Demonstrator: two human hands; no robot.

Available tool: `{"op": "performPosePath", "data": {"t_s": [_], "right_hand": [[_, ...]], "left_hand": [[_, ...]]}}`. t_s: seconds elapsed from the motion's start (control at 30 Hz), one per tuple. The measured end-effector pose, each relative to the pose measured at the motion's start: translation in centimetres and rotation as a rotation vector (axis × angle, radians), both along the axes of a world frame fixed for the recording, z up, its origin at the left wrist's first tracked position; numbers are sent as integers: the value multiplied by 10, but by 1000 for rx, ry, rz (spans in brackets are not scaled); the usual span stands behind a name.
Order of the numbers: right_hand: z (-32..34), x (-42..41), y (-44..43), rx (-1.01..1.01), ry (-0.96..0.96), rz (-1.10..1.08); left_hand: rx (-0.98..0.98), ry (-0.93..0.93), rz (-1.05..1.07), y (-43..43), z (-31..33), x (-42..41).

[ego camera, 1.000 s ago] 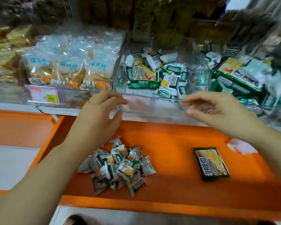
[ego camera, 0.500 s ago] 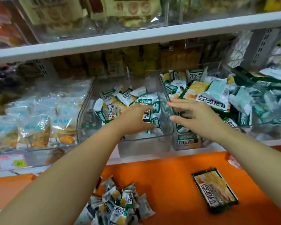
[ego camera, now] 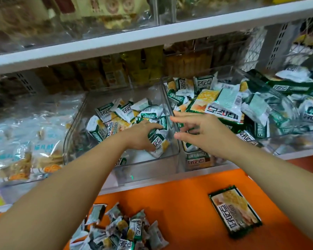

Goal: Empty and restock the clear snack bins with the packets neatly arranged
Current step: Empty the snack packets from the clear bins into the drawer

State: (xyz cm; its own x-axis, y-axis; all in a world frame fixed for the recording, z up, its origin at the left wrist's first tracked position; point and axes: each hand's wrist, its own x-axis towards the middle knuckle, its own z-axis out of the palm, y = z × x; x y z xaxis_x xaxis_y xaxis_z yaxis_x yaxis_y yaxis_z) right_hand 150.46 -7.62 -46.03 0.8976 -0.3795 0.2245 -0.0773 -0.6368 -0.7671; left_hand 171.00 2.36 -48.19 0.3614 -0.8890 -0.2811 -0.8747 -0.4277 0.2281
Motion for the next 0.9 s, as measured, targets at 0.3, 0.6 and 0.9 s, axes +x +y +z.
{"op": "performPosePath", "data": {"t_s": [0.3,0.6,0.9], "right_hand": [[-1,1,0,47,-4,4],[0,1,1,37,6,-2],[2,1,2,2,18,-11]], "left_hand": [[15,130,-36,-10,2,0],[109,158,-155,-3,6,-5],[294,179,-30,-21,15,-7]]}}
